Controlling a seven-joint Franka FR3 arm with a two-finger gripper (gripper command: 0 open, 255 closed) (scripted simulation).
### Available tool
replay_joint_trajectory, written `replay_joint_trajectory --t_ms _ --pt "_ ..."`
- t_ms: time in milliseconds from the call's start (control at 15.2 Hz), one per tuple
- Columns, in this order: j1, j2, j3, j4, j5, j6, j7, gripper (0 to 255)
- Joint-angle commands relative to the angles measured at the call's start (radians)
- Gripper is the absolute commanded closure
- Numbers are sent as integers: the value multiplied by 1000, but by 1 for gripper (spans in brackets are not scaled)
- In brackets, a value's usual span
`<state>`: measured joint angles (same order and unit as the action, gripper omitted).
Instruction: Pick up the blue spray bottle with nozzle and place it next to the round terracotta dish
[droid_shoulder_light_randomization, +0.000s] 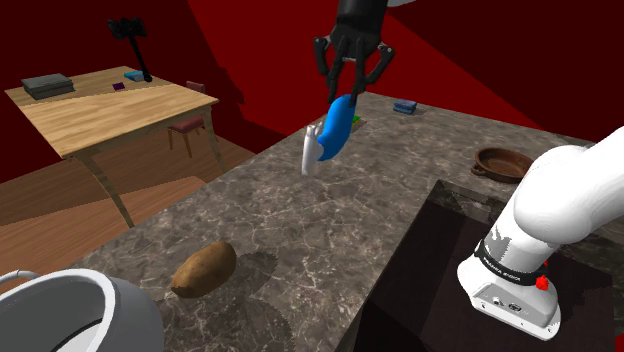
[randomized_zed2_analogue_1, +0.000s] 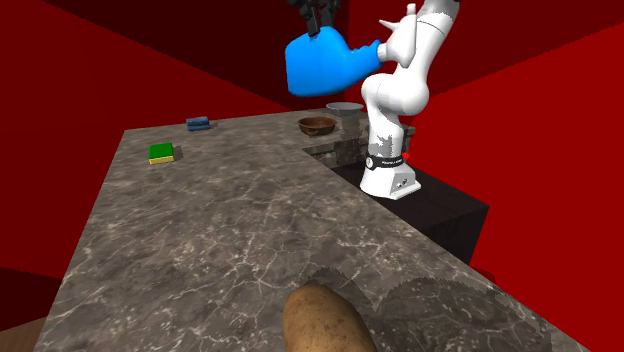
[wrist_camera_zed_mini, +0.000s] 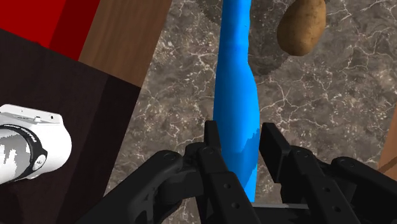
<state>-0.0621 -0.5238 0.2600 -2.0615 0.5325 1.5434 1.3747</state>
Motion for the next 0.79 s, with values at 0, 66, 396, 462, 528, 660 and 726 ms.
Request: replay_joint_trajectory --t_ms 0,66,396,462,528,660,726 --pt "-1 6 -3 28 -2 -21 9 255" --pt "-1 10 -5 45 -4 -32 15 255" --pt "-2 33 -12 130 -9 -89 41 255" --pt "-2 39 -13 147 -10 -100 46 255" --pt "-3 42 -14 159 -11 -108 50 255" --pt "-11 -5 -53 106 -20 -125 4 255" --pt "-15 -28 -72 81 -26 -133 -19 255"
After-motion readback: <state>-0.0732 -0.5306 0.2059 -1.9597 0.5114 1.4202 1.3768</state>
